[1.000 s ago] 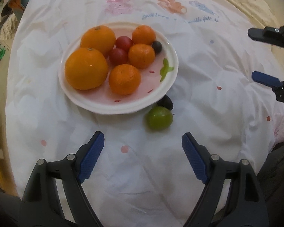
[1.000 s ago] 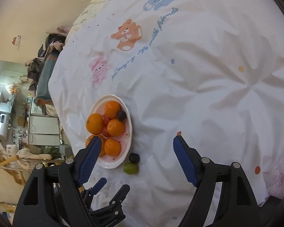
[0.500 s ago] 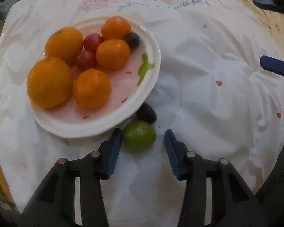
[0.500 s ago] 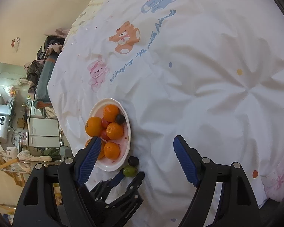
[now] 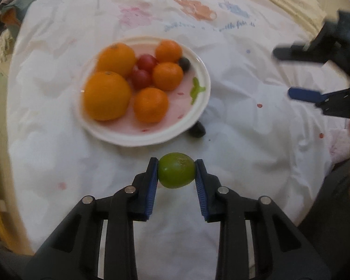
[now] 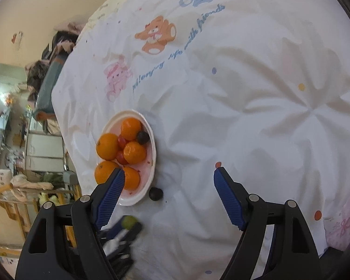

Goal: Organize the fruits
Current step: 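Grasp the second dark plum with the right tool while the left tool holds the lime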

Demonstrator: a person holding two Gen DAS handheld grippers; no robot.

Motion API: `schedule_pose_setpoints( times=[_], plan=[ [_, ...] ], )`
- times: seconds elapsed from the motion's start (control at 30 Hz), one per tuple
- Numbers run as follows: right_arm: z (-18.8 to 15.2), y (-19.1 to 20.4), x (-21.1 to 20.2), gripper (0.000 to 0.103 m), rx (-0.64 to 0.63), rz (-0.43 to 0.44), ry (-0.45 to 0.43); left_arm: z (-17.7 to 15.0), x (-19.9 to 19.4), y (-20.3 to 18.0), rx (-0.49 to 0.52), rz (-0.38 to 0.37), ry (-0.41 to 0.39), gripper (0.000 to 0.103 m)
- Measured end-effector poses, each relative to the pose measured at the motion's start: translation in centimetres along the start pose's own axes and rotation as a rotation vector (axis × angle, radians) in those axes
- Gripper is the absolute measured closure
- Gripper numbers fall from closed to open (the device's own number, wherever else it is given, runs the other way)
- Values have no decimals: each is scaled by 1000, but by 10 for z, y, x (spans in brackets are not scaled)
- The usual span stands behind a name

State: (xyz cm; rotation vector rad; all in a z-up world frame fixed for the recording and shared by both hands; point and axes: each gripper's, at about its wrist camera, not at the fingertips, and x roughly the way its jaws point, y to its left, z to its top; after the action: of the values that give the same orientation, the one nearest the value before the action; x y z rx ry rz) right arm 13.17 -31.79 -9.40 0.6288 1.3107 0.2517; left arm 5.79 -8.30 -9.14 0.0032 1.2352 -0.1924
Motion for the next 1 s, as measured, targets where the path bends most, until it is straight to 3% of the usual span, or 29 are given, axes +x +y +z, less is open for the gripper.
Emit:
schedule_pose_setpoints(
  times=[0.17, 0.27, 0.4, 0.47, 0.6, 0.87, 1.0],
  plan=[
    [-13, 23, 28, 22, -139, -21, 110, -1, -34, 25, -21, 25, -55, 76],
    [-23, 37, 43, 22, -250, -93, 143, 1, -49, 43, -44, 55, -82, 76],
    [-36, 52, 61, 23, -388, -178, 157, 7, -60, 68, -99, 68, -135, 76],
    [-46, 60, 69, 29, -456, -205, 168, 7, -59, 77, -140, 59, -142, 76],
    [-62, 73, 87, 31, -580, -264, 182, 5, -56, 89, -193, 64, -143, 76],
    [-66, 90, 114, 50, -698, -310, 168, 4, -55, 104, -263, 30, -123, 76],
    [-64, 90, 122, 70, -718, -315, 185, 5, -56, 107, -278, 28, -124, 76]
  ],
)
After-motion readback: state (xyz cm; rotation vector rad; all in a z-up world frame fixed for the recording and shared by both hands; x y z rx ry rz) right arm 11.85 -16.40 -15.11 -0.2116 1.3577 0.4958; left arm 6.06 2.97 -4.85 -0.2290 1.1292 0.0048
